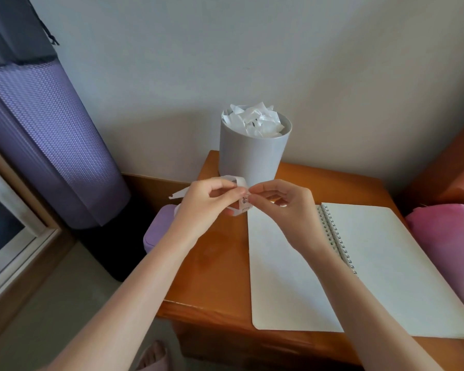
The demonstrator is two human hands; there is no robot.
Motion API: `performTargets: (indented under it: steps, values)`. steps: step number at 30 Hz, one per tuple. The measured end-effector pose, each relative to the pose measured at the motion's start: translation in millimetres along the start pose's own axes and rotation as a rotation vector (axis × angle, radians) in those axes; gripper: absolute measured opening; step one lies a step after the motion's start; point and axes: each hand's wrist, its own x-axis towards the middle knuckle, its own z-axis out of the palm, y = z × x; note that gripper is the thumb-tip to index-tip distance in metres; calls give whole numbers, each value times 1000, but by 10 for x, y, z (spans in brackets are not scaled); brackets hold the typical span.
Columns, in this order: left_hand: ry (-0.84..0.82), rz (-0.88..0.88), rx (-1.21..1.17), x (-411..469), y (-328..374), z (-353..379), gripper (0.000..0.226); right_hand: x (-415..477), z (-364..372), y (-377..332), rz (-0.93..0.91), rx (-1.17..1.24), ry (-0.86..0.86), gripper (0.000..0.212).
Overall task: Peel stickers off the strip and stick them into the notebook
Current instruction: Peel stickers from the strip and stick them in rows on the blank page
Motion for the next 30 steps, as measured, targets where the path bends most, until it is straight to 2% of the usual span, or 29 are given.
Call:
performTargets:
  steps: [7, 12, 20, 30]
  values:
    - [-5, 5, 4, 28, 27, 16, 1, 79, -2, 27, -56, -71, 14, 13]
    - [-3, -18, -47, 68, -36, 5, 11, 105, 10, 50, -59, -70, -23, 18]
    - [-10, -35, -36, 98, -72, 33, 9, 102, -10, 114, -50, -78, -37, 11]
    - [18, -41, -2, 121, -90, 77, 12, 76, -25, 110, -67, -77, -26, 15]
